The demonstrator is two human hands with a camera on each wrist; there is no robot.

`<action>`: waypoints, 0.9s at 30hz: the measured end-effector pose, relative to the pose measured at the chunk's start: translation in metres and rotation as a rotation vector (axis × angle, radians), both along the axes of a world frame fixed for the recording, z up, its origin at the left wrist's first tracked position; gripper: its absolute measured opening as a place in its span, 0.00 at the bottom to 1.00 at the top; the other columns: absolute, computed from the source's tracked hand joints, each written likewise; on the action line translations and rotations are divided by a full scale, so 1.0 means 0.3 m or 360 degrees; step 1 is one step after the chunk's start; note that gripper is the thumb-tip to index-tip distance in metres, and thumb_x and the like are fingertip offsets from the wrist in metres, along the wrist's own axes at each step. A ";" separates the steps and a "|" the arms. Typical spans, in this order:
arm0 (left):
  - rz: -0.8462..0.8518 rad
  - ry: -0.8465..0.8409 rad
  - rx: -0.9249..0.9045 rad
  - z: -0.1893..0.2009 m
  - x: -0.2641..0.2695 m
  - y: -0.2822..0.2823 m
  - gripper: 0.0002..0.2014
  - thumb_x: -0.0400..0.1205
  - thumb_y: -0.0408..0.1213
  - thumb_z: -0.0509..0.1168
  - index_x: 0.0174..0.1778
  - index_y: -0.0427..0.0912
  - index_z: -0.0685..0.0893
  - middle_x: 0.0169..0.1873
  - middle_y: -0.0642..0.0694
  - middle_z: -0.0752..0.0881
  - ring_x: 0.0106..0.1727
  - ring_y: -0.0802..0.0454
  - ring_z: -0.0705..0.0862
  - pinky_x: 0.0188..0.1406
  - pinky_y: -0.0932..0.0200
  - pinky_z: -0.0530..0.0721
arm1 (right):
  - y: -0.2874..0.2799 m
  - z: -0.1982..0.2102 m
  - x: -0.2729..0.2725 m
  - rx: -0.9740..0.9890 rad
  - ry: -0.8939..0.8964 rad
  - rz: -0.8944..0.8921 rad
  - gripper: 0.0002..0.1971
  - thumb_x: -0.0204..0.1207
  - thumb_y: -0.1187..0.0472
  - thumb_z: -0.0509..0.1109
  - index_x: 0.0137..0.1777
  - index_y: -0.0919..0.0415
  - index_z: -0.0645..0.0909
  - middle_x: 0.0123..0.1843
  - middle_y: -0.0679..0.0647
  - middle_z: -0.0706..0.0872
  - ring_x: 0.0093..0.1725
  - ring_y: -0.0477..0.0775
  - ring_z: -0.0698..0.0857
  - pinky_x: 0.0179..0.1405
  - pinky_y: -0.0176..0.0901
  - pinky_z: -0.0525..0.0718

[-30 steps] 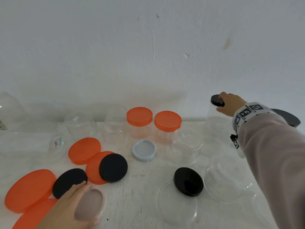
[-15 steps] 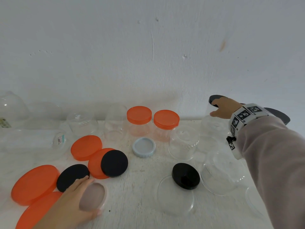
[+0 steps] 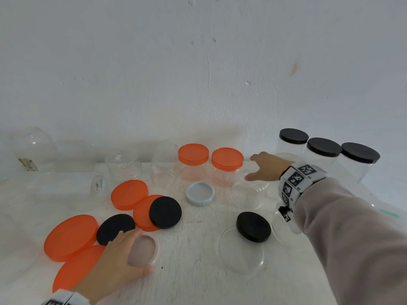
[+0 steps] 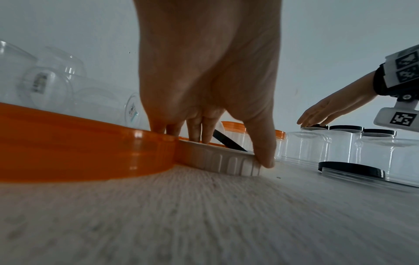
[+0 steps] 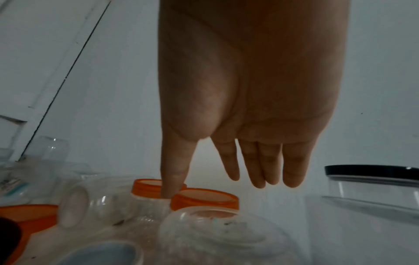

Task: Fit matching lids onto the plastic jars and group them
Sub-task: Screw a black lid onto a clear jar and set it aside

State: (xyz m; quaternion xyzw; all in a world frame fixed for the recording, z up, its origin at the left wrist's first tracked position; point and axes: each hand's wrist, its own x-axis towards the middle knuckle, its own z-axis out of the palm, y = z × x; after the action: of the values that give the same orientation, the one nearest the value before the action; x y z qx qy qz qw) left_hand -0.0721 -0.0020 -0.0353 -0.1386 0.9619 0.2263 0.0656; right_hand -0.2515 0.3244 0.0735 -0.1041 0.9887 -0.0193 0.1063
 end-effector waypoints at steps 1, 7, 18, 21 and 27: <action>0.0008 -0.0098 0.0029 -0.002 -0.012 0.004 0.22 0.81 0.12 0.51 0.71 0.13 0.54 0.73 0.12 0.56 0.80 0.23 0.55 0.78 0.45 0.47 | -0.025 -0.013 0.003 0.0020 -0.0014 -0.0027 0.38 0.78 0.41 0.67 0.81 0.60 0.60 0.76 0.59 0.69 0.72 0.59 0.73 0.69 0.51 0.74; -0.0216 -0.0223 0.0114 -0.077 0.014 -0.052 0.47 0.75 0.54 0.72 0.83 0.46 0.50 0.83 0.46 0.51 0.85 0.44 0.47 0.83 0.48 0.48 | -0.106 -0.108 0.003 0.0034 -0.0081 -0.0331 0.48 0.72 0.36 0.71 0.82 0.62 0.53 0.79 0.65 0.64 0.76 0.65 0.69 0.72 0.58 0.72; -0.0172 -0.0227 -0.0200 -0.023 0.122 -0.178 0.49 0.73 0.61 0.68 0.83 0.55 0.45 0.84 0.52 0.45 0.85 0.48 0.44 0.82 0.45 0.53 | -0.134 -0.162 0.015 0.0039 0.0045 -0.0545 0.49 0.63 0.33 0.75 0.76 0.56 0.58 0.70 0.65 0.69 0.69 0.67 0.69 0.66 0.56 0.74; -0.0013 -0.0364 -0.0230 -0.023 0.145 -0.209 0.50 0.74 0.60 0.68 0.83 0.54 0.42 0.84 0.46 0.41 0.84 0.43 0.44 0.80 0.40 0.58 | -0.147 -0.146 0.044 -0.0005 0.0153 -0.0526 0.48 0.60 0.36 0.78 0.75 0.54 0.59 0.66 0.62 0.68 0.63 0.64 0.71 0.60 0.53 0.76; 0.0029 -0.0481 -0.0159 -0.020 0.181 -0.237 0.52 0.73 0.61 0.69 0.82 0.58 0.39 0.82 0.44 0.32 0.82 0.34 0.34 0.81 0.35 0.54 | -0.148 -0.096 0.105 -0.0307 0.0167 -0.0446 0.52 0.60 0.45 0.81 0.78 0.53 0.53 0.68 0.61 0.60 0.63 0.66 0.68 0.52 0.50 0.72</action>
State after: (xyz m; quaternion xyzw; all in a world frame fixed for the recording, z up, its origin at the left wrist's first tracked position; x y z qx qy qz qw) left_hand -0.0178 -0.0731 -0.0411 -0.1830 0.9498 0.1555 0.2005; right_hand -0.2200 0.2799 0.0447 0.0243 0.9912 -0.1233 0.0405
